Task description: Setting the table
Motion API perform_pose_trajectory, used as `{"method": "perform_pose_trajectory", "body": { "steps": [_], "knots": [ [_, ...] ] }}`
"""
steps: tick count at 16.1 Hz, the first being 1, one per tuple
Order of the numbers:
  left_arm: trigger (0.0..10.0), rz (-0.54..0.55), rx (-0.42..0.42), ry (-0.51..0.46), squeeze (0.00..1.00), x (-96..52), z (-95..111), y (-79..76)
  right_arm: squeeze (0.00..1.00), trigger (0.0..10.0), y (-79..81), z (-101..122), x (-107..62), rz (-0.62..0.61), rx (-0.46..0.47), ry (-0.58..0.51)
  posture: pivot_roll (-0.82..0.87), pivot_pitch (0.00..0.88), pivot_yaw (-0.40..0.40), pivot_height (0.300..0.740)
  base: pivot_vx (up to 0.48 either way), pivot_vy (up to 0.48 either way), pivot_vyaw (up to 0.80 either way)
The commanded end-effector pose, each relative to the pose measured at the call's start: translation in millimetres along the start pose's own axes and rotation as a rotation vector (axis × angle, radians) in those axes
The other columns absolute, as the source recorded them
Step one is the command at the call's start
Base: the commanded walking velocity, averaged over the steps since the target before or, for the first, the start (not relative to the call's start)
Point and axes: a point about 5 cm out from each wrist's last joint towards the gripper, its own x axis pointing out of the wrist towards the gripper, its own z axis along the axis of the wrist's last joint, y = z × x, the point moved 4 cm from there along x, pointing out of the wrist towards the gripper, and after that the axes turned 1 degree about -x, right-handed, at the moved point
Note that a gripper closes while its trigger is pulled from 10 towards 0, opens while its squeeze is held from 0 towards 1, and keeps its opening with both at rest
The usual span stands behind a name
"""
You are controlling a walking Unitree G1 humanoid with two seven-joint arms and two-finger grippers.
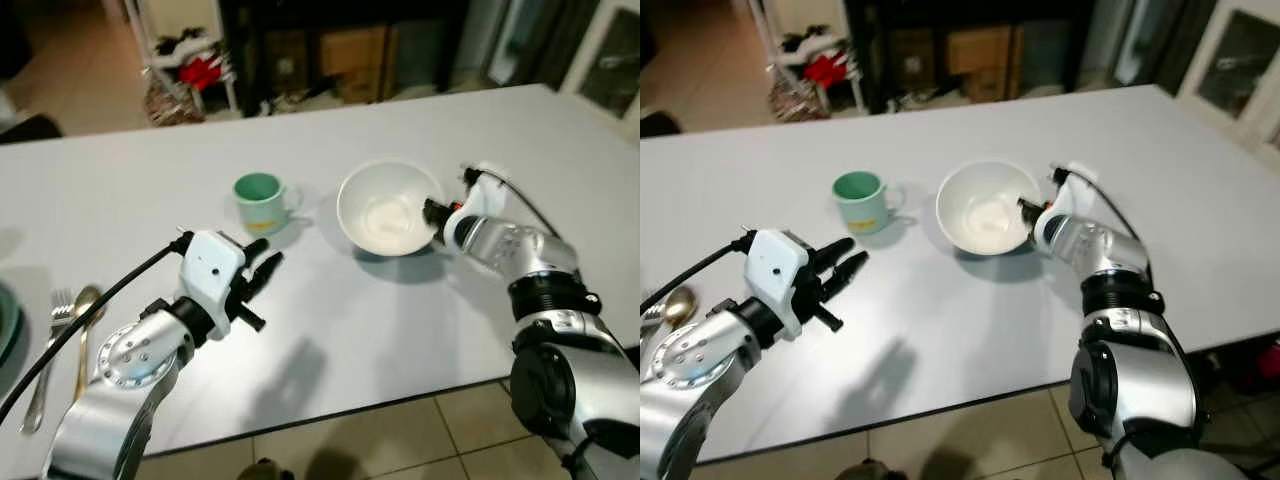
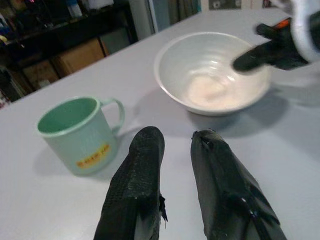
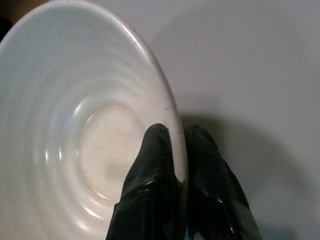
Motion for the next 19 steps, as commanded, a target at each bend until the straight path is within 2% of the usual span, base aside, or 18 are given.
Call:
{"method": "perform_pose_trajectory", "body": {
  "steps": [1,7,11,12,13,14,15,19],
  "knots": [
    [10.0,-0.024,0.007,0.012,0.00,-4.0,1,-3.1,0.00,10.0,9.7,18,1.8,0.025,0.002,-0.060,0.19,0.034,0.055,0.740,0.000,0.000,0.00],
    [10.0,-0.013,0.011,0.038,0.00,-10.7,1,-1.2,0.00,10.0,26.3,19,8.4,0.070,0.044,-0.071,0.21,0.058,0.049,0.740,0.000,0.000,0.00],
    [10.0,-0.007,0.009,0.042,0.00,-11.1,2,-1.4,0.00,10.0,24.7,16,10.0,0.039,0.056,-0.054,0.22,0.058,0.045,0.740,0.000,0.000,0.00],
    [10.0,-0.008,0.007,0.042,0.00,-11.1,2,-1.6,0.17,10.0,23.8,16,9.9,0.036,0.061,-0.050,0.22,0.058,0.045,0.740,0.000,0.000,0.00],
    [10.0,-0.011,0.004,0.041,0.00,-10.6,2,-2.0,0.75,10.0,23.4,16,9.7,0.037,0.075,-0.048,0.22,0.058,0.045,0.740,0.000,0.000,0.00],
    [10.0,-0.014,0.002,0.038,0.00,-10.2,3,-2.7,0.85,10.0,23.5,16,9.6,0.039,0.082,-0.047,0.21,0.055,0.048,0.740,0.000,0.000,0.00],
    [10.0,-0.016,-0.004,0.034,0.00,-9.9,3,-3.1,1.00,10.0,23.5,16,9.6,0.040,0.082,-0.043,0.21,0.055,0.048,0.740,0.000,0.000,0.00],
    [10.0,-0.031,-0.034,0.013,0.00,-6.1,7,-5.7,1.00,10.0,22.5,18,8.6,0.041,0.086,-0.041,0.21,0.029,0.040,0.740,0.000,0.000,0.00]
  ]
}}
